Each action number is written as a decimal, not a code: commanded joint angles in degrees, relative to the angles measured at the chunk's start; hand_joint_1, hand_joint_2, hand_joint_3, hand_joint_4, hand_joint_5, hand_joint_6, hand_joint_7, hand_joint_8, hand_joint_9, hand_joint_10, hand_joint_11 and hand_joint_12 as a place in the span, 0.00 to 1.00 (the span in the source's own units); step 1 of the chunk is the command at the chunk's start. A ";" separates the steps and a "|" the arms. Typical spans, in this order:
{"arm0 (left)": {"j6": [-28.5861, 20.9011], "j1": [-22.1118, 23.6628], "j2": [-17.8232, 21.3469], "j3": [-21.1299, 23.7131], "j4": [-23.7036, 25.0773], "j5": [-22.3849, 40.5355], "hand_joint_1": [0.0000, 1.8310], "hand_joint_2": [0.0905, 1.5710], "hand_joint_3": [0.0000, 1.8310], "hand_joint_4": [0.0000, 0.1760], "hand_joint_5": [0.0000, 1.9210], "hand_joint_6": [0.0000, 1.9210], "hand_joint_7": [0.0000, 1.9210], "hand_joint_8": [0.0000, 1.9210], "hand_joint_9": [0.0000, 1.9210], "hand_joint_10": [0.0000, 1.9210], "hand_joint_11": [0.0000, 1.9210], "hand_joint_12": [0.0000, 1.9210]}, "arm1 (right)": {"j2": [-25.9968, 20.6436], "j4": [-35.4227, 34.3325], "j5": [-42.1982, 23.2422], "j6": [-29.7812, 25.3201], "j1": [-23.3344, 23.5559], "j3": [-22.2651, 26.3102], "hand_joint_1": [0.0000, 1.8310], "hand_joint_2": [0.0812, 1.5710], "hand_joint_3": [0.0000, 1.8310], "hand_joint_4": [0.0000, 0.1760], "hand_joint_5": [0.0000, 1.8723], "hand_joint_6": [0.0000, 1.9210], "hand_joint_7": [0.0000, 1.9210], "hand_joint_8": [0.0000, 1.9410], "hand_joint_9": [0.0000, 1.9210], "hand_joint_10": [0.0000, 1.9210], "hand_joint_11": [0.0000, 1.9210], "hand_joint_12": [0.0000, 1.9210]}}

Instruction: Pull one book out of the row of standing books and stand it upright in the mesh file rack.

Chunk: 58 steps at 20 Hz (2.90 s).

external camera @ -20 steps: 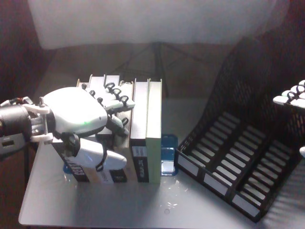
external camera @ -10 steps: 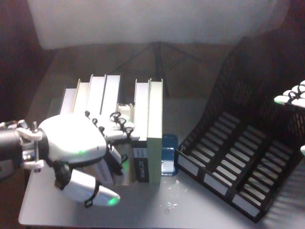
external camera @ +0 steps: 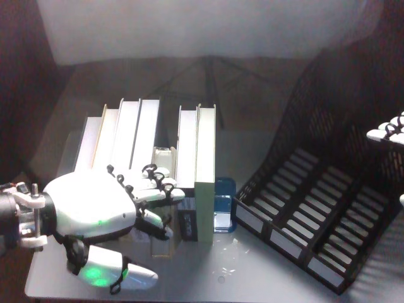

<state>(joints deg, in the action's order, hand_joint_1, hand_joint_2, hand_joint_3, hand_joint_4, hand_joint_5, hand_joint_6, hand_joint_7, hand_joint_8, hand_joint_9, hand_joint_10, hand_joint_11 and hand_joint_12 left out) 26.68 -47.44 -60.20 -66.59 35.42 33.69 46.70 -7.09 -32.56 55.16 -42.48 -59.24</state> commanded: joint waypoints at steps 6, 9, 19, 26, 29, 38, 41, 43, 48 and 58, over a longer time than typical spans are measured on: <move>-1.82 -5.18 0.45 2.30 -3.61 5.30 0.08 0.72 0.00 0.00 0.33 0.00 0.05 0.00 0.00 0.00 0.00 0.00 | -0.60 -0.89 -5.73 -0.05 0.08 0.09 0.14 0.84 0.00 0.00 0.00 0.00 0.00 0.00 0.00 0.00 0.00 0.00; -1.31 -8.49 0.90 3.49 -6.95 8.60 0.05 0.75 0.01 0.00 0.31 0.00 0.01 0.00 0.00 0.00 0.00 0.00 | -0.60 -1.12 -5.61 -0.05 0.08 0.10 0.12 0.84 0.00 0.00 0.00 0.00 0.00 0.00 0.00 0.00 0.00 0.00; -2.46 -4.87 4.39 4.97 -7.00 19.48 0.30 0.82 0.00 0.00 0.06 0.00 0.00 0.00 0.00 0.00 0.00 0.00 | -0.70 -1.63 -5.48 -0.05 -0.13 0.11 0.19 0.84 0.00 0.00 0.00 0.00 0.00 0.00 0.00 0.00 0.00 0.00; 2.65 -5.29 6.35 3.17 -22.01 28.00 0.26 0.88 0.01 0.19 0.00 0.00 0.00 0.00 0.00 0.00 0.00 0.00 | -1.88 0.35 -7.16 -0.05 0.33 1.99 0.19 0.83 0.00 0.00 0.00 0.00 0.00 0.00 0.00 0.00 0.00 0.00; 5.91 -7.74 6.60 1.75 -32.24 32.11 0.14 0.91 0.01 0.11 0.00 0.00 0.00 0.00 0.00 0.00 0.00 0.00 | -1.91 5.45 -7.17 -2.87 1.94 2.39 0.21 0.81 0.00 0.00 0.00 0.00 0.00 0.00 0.00 0.00 0.00 0.00; 9.76 -13.81 7.88 -2.13 -53.73 35.43 0.24 0.84 0.00 0.00 0.01 0.00 0.00 0.00 0.00 0.00 0.00 0.00 | 5.43 39.03 4.21 -21.41 17.72 -1.42 0.28 0.72 0.00 0.05 0.00 0.00 0.00 0.00 0.00 0.00 0.00 0.00; 9.53 -15.83 7.60 -3.07 -58.13 35.14 0.27 0.82 0.00 0.00 0.01 0.00 0.00 0.00 0.00 0.00 0.00 0.00 | 9.39 54.45 7.36 -31.62 23.18 -3.30 0.37 0.68 0.00 0.00 0.00 0.00 0.00 0.00 0.00 0.00 0.00 0.00; 9.16 -17.97 7.69 -3.29 -60.89 35.47 0.28 0.81 0.00 0.00 0.01 0.00 0.00 0.00 0.00 0.00 0.00 0.00 | 13.23 66.78 8.77 -40.03 26.54 -5.03 0.36 0.67 0.00 0.00 0.00 0.00 0.00 0.00 0.00 0.00 0.00 0.00; 9.41 -22.11 8.21 -3.18 -63.55 33.86 0.28 0.81 0.00 0.16 0.01 0.00 0.00 0.00 0.00 0.00 0.00 0.00 | 21.03 84.83 9.28 -51.36 30.34 -8.74 0.36 0.65 0.00 0.00 0.00 0.00 0.00 0.00 0.00 0.00 0.00 0.00; 8.32 -27.73 8.24 -3.12 -69.99 35.42 0.28 0.82 0.00 0.11 0.01 0.00 0.00 0.00 0.00 0.00 0.00 0.00 | 30.34 90.27 9.13 -51.66 32.68 -12.82 0.30 0.65 0.00 0.13 0.00 0.00 0.00 0.00 0.00 0.00 0.00 0.00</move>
<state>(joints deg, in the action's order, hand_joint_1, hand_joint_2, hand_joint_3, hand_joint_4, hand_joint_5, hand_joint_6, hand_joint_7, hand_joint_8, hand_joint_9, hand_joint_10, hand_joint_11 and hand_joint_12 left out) 35.09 -75.13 -52.58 -69.34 -33.30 62.50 77.76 85.06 -21.32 3.25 -10.39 -72.36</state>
